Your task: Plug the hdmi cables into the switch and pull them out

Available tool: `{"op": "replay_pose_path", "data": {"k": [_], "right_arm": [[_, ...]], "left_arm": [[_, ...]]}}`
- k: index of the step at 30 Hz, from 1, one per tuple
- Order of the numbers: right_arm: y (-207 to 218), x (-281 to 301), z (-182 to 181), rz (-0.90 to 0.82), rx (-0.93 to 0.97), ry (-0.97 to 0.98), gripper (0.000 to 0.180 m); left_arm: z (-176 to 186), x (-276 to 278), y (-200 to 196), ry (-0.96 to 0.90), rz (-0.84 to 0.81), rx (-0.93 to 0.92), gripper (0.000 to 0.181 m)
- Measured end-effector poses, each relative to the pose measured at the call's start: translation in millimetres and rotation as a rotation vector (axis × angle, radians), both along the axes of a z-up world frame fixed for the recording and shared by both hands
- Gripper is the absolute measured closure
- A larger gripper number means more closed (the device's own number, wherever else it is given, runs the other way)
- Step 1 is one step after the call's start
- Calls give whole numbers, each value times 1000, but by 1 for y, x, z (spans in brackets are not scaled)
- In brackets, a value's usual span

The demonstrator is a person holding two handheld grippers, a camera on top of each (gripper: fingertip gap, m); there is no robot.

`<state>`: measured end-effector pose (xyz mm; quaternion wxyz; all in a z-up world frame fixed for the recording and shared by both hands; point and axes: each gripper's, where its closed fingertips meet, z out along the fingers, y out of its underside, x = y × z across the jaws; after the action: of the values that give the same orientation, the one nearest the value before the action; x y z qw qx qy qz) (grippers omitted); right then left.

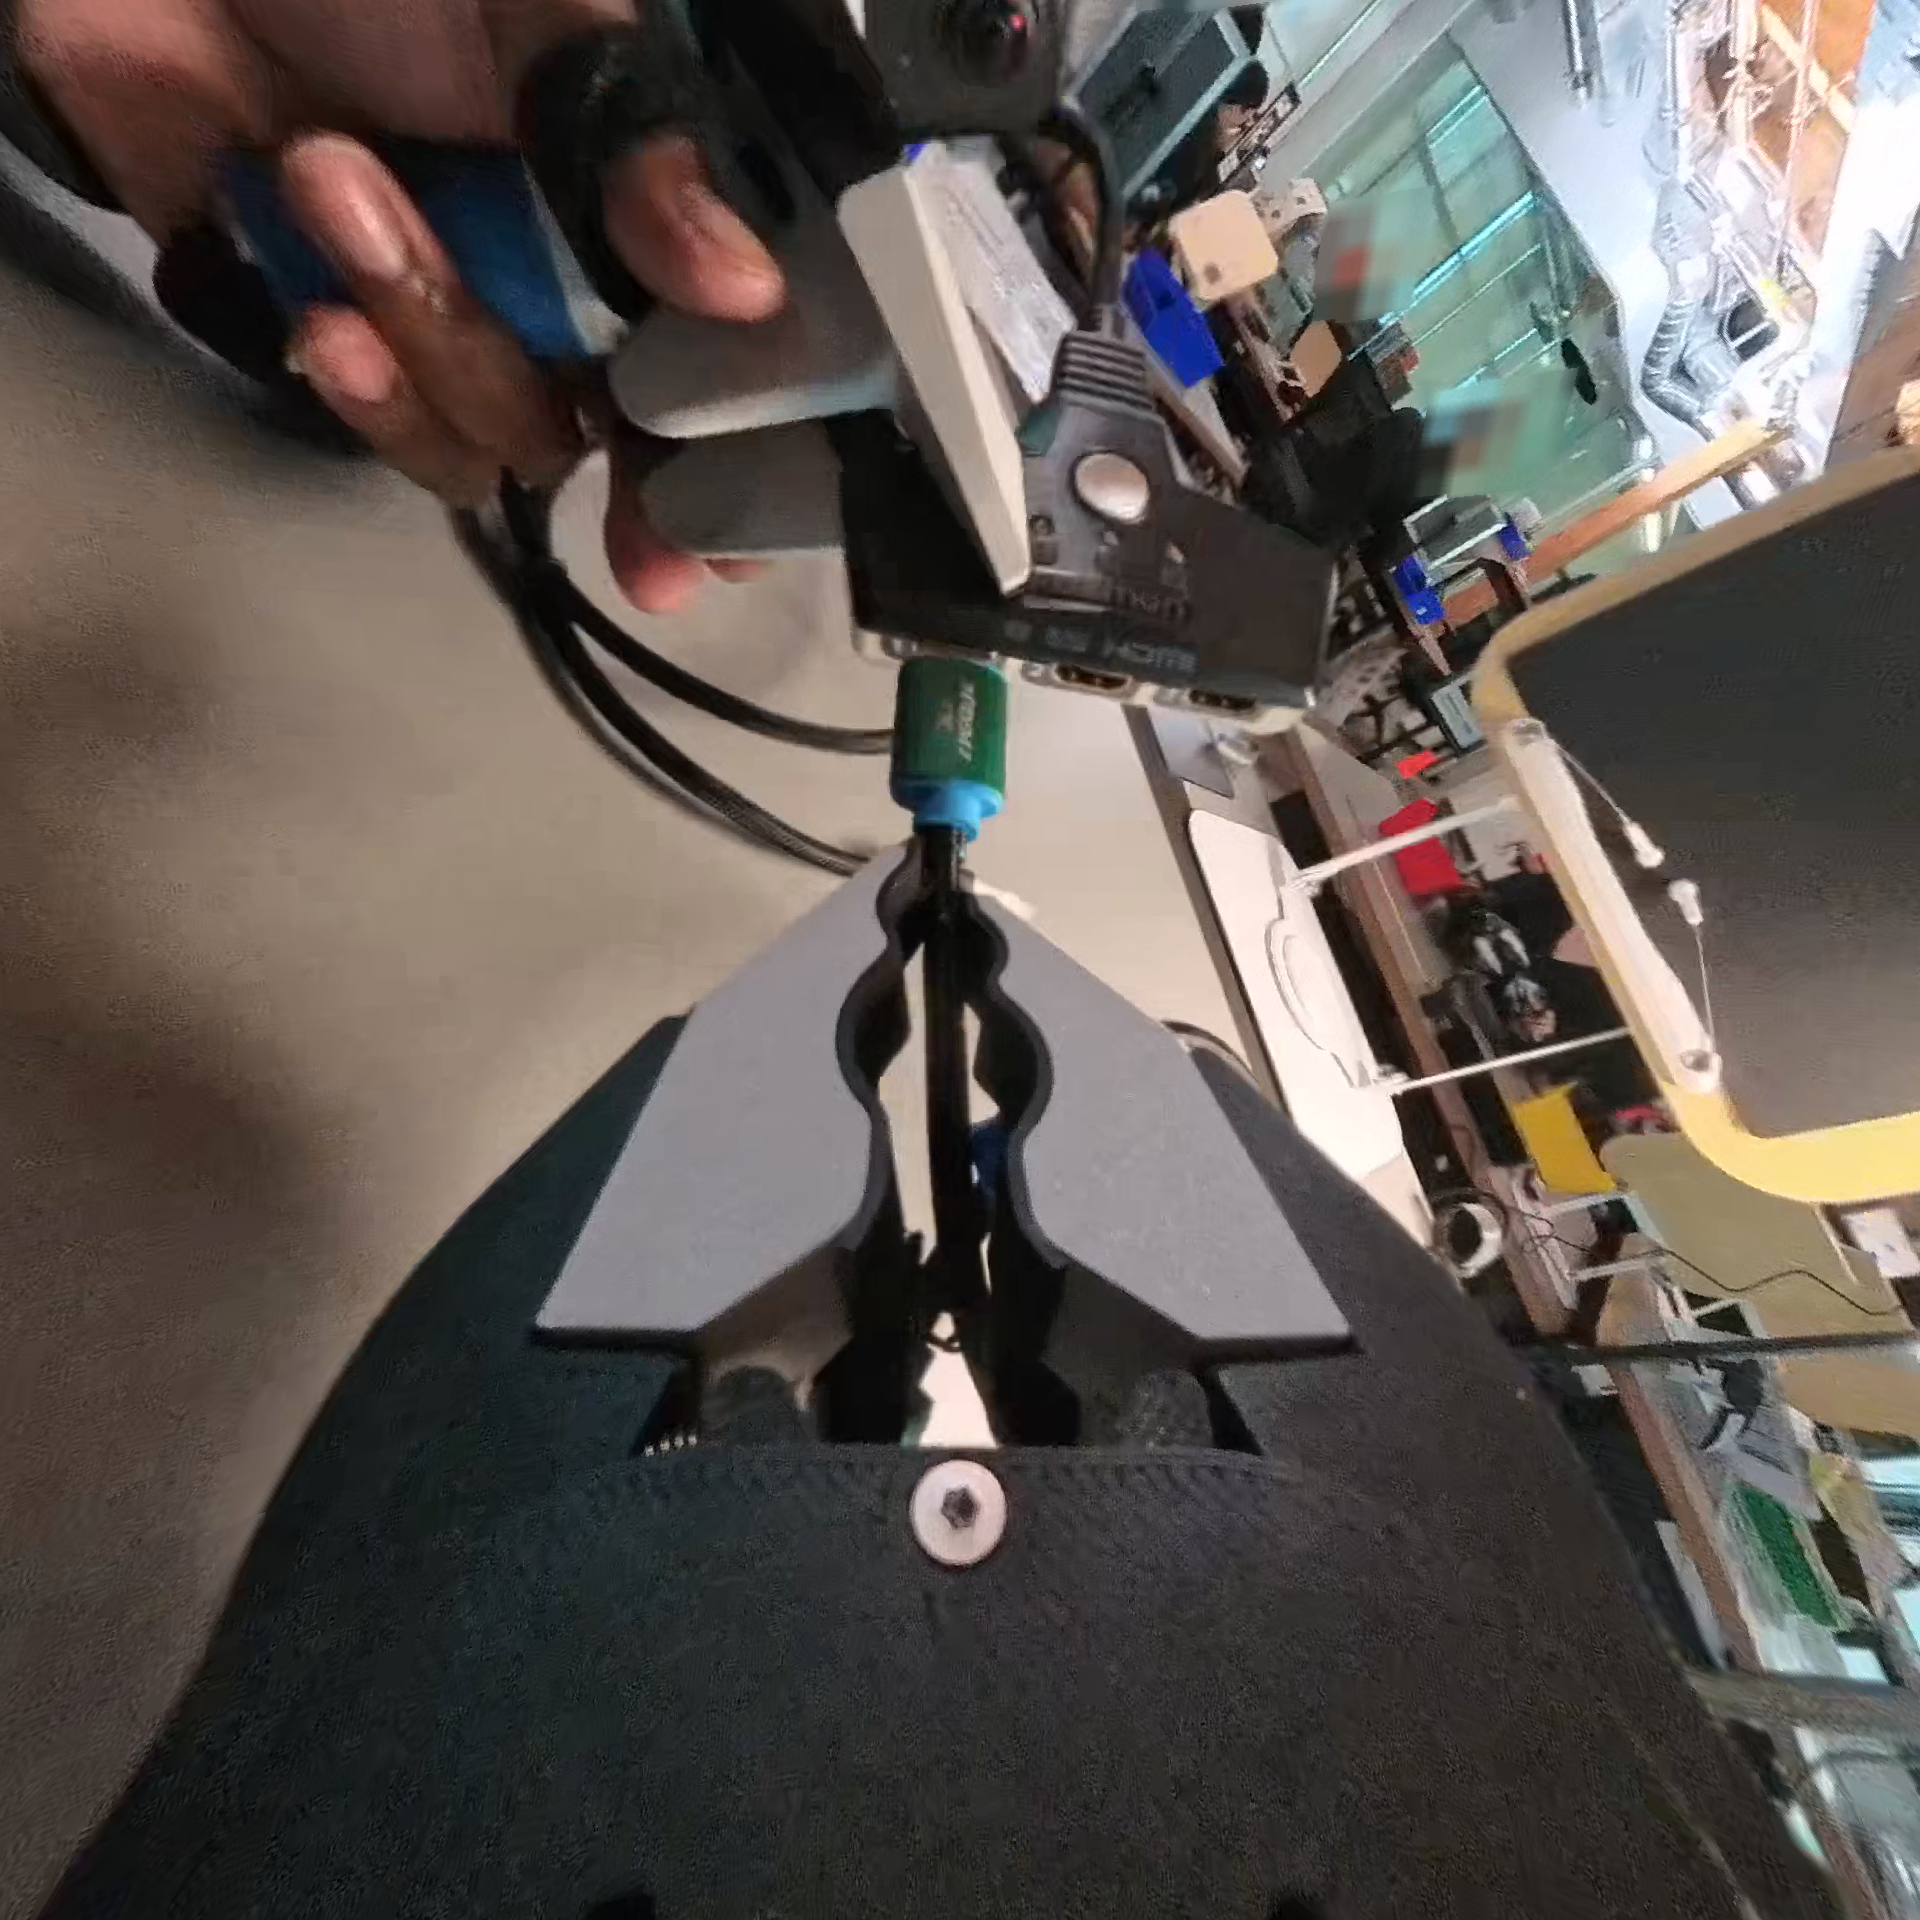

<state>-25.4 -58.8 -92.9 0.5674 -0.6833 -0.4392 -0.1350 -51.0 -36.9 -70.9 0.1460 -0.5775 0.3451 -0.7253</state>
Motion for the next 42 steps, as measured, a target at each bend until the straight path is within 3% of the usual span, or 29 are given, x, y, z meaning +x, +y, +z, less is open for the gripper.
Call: {"op": "replay_pose_path", "data": {"k": [3,6,10,14,17,20,24,29,32,34,36,42], "right_arm": [[-10,-21,-13,86,-67,-1,173],[1,-1,-9,8,-27,-30,173],[-9,-13,-21,86,-96,-20,173],[-5,4,-16,37,-111,18,174],[-16,-18,-25,131,-174,27,172],[-8,4,-17,66,-128,14,174],[-19,-16,-21,141,-172,36,172],[-15,-2,-17,100,-149,38,174],[-12,12,-19,25,-116,-69,174],[-5,46,-4,-92,-71,5,174],[-11,40,3,-20,-77,106,174],[-34,7,-53,105,-398,46,174]], "left_arm": [[0,0,1,-8,-2,-18,161],[-7,-1,3,16,-9,-38,161],[-9,1,0,24,-28,-18,161],[-11,5,-4,35,-35,3,160],[-11,2,-2,31,-45,-17,160],[-12,4,-4,42,-46,0,160],[-10,1,-4,27,-65,-27,160],[-10,3,-10,33,-79,5,160],[-3,-6,10,-9,-20,-63,159],[6,-22,43,-50,60,-118,161],[15,-32,54,-75,70,-97,161],[-11,-17,33,75,21,23,160]]}}
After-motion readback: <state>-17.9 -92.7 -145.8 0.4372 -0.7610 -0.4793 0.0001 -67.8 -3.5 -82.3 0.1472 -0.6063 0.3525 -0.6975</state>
